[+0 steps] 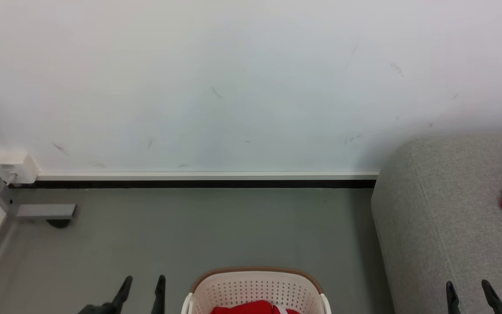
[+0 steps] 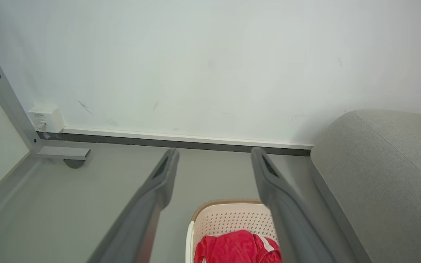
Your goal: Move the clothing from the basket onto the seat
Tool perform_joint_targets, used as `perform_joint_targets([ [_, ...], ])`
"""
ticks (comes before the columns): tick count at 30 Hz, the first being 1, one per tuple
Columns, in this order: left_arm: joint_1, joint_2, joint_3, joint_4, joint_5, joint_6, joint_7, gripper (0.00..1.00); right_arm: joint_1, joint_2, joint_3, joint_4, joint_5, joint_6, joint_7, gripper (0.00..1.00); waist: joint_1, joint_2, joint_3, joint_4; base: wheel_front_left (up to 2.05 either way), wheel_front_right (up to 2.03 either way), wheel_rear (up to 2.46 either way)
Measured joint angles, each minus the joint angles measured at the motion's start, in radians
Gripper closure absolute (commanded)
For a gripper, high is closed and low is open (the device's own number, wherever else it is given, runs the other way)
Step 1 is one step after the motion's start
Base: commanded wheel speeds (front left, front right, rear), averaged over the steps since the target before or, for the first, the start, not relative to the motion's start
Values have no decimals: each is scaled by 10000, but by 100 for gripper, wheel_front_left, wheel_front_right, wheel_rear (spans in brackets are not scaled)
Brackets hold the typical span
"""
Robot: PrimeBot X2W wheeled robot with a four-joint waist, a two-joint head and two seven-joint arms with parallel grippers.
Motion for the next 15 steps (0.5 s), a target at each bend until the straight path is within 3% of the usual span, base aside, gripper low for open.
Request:
perform_joint_targets([
  [15,829,-911,1440,73,1001,-1026,0,0,216,328,-127,-259,-54,2,-36,0,1,0,-238,-117,0,0,0],
])
